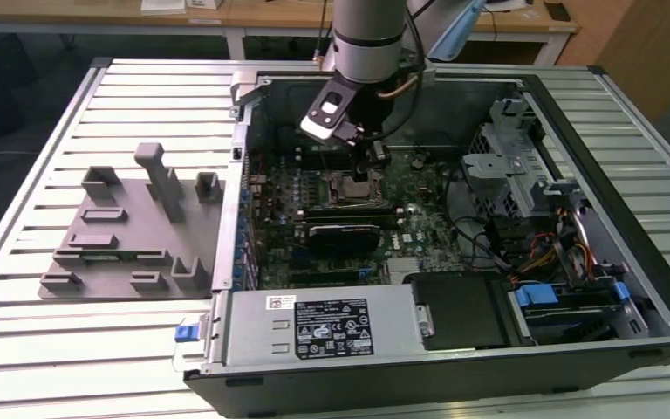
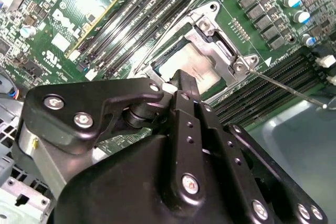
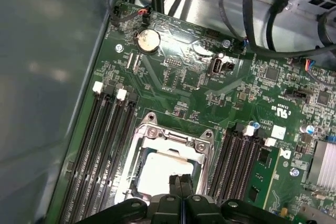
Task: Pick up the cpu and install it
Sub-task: 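Close the cpu cover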
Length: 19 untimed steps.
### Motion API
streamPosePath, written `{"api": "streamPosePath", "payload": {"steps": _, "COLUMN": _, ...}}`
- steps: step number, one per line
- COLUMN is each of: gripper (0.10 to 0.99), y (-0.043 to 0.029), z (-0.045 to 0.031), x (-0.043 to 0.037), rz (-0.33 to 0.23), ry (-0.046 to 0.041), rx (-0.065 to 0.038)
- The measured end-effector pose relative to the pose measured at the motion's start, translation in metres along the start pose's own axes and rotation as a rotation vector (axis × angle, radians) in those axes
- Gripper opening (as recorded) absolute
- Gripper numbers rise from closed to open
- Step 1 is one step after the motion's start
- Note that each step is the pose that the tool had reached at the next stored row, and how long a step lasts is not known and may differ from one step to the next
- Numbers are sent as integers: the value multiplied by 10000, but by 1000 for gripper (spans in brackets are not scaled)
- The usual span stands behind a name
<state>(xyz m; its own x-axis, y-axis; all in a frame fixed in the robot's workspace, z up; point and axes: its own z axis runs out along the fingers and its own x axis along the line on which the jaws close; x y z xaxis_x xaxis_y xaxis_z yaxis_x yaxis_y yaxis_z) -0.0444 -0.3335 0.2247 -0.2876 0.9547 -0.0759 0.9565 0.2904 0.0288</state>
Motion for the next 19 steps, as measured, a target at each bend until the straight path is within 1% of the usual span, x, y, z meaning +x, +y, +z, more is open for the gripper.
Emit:
{"api": "streamPosePath", "payload": {"steps": 8, "gripper": 106, "y": 0, "z": 0, "x": 0, "rz": -671, "ry": -81, "rx": -21}}
{"api": "streamPosePath", "payload": {"steps": 19, "gripper": 106, "y": 0, "z": 0, "x": 0, "rz": -1425, "ry": -232, "rx": -24}}
